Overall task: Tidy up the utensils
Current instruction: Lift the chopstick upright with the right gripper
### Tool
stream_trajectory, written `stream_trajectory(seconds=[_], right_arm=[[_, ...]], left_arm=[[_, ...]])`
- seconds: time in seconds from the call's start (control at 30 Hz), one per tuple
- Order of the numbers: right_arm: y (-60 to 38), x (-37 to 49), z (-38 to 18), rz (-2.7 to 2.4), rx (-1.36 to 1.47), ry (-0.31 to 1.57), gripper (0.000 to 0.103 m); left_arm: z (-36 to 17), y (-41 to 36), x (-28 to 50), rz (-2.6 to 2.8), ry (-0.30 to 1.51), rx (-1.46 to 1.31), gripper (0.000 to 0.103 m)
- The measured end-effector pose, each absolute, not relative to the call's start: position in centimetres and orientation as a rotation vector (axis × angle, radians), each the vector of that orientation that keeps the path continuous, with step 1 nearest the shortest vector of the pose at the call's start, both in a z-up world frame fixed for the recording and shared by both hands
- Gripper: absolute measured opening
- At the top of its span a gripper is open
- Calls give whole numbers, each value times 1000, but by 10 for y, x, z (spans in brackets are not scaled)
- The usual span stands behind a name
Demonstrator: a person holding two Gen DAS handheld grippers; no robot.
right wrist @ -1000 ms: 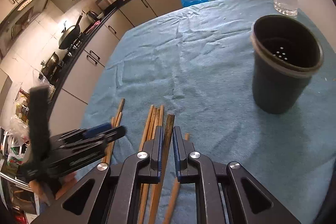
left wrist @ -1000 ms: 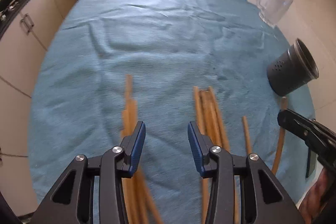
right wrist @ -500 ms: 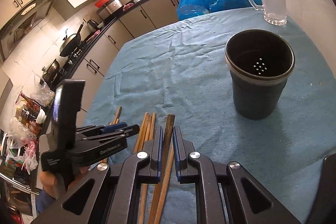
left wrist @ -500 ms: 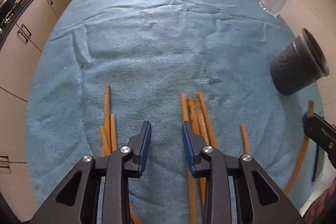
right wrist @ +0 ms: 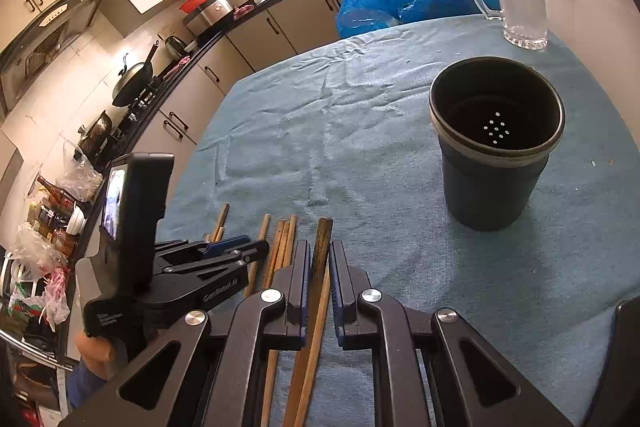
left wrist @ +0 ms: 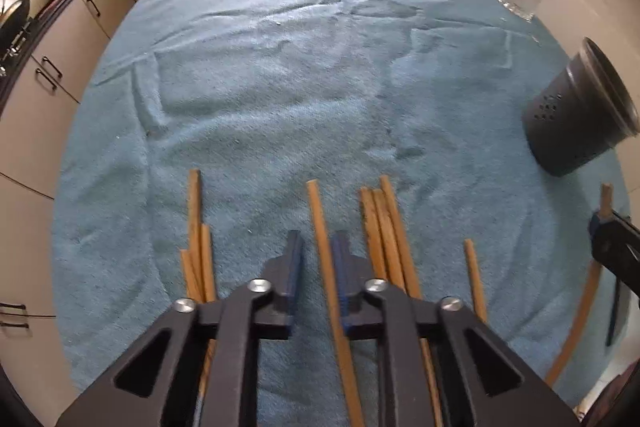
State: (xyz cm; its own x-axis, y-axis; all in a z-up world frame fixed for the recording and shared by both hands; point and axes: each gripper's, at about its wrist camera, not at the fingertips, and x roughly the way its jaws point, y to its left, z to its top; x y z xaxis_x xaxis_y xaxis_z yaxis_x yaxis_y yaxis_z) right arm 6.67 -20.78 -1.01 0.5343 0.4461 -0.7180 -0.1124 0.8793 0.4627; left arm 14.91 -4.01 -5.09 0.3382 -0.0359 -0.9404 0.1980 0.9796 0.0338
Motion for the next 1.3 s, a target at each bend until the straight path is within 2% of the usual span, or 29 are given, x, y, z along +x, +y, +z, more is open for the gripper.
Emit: stream_trajectory(seconds=[0.17, 0.33, 0.53, 0.7, 1.3], right_arm=[[-209, 56, 5, 357, 364, 896, 10], [-208, 28, 38, 386, 328, 746, 10], [-200, -27, 78, 408, 233, 519, 9], [-190, -51, 91, 410, 177, 453, 9], [-195, -72, 101, 417, 198, 427, 8]], left_arm=[[-34, -29, 137, -151, 1164, 94, 6], [26, -23, 83, -162, 928, 56, 6], [65, -22, 25, -132, 751, 43, 6], [73, -20, 7, -149, 737, 18, 6], [95, 3, -19, -106, 716, -24, 6]])
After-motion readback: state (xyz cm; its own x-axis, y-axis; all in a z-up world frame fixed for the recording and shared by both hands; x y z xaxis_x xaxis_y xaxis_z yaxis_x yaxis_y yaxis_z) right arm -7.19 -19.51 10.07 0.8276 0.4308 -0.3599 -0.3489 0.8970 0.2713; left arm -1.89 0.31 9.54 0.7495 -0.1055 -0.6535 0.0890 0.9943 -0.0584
